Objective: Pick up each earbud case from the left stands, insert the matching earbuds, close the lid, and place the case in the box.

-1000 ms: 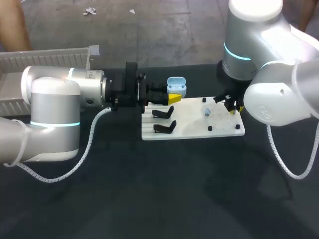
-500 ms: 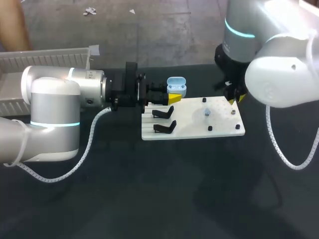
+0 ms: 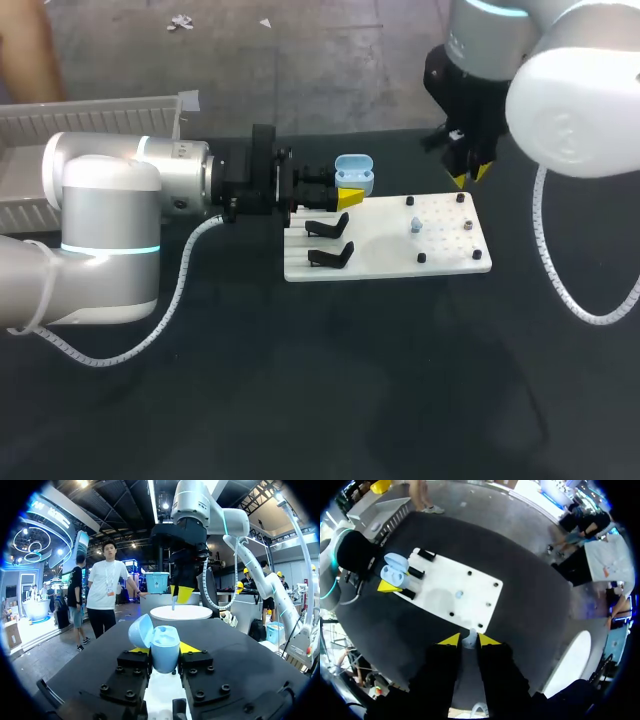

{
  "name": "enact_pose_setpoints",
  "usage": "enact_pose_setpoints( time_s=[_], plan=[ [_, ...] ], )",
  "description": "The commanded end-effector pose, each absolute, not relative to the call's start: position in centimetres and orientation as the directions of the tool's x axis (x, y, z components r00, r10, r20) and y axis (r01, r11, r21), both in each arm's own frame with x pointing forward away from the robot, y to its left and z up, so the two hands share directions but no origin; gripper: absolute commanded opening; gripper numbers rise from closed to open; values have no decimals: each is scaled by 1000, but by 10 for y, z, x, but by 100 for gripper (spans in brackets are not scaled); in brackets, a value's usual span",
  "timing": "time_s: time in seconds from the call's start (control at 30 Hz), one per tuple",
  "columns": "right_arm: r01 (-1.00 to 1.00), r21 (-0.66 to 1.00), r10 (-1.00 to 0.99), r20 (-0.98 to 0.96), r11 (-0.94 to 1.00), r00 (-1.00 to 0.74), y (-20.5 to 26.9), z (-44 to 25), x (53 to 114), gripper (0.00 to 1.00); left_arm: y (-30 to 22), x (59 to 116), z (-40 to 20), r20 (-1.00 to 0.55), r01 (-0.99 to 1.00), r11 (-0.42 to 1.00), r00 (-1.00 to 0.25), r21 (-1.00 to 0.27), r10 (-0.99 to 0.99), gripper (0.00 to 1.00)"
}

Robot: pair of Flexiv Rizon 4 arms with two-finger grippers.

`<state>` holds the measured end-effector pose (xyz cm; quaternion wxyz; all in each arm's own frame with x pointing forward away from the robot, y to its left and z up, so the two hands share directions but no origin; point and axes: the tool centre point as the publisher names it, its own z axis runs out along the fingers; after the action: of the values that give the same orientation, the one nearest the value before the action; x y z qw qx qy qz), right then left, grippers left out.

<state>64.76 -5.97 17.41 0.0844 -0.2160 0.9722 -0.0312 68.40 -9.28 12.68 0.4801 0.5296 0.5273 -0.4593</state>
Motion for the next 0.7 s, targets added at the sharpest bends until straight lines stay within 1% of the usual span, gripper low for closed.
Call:
enact_pose_setpoints(
  time_s=[0.03,0.3,0.33,0.37,0.43,0.47,0.5,0.53,0.57,0.63,0.7],
  plan=[
    [-414,-97,-424,-164,905,-890,-63,175,642,0,-93,682,126,-993,999,24,26,29,113,0],
    [-414,-97,-424,-164,905,-890,-63,175,642,0,-93,682,126,-993,999,24,26,29,113,0],
    [-356,-48,-359,-181,933,-916,-61,174,641,0,-93,682,126,-993,999,24,26,29,113,0],
    [-260,-56,-266,-177,964,-948,-60,175,640,0,-93,682,126,-993,999,24,26,29,113,0],
    [-84,10,-81,-168,996,-982,-54,175,637,0,-93,682,126,-993,999,24,26,29,113,0],
    [10,-1,10,-168,1000,-986,-53,176,636,0,-93,682,126,-993,999,24,26,29,113,0],
    [36,31,42,-195,999,-980,-50,178,634,0,-93,682,126,-993,999,24,26,29,113,0],
    [129,36,134,-199,991,-971,-49,179,632,0,-93,682,126,-993,999,24,26,29,113,0],
    [151,59,160,-205,987,-966,-47,180,630,0,-93,682,126,-993,999,24,26,29,113,0],
    [254,56,260,-215,966,-941,-45,183,626,0,-93,682,126,-993,999,24,26,29,113,0],
    [309,63,315,-217,949,-924,-43,185,625,0,-93,682,126,-993,999,24,26,29,113,0]
  ],
)
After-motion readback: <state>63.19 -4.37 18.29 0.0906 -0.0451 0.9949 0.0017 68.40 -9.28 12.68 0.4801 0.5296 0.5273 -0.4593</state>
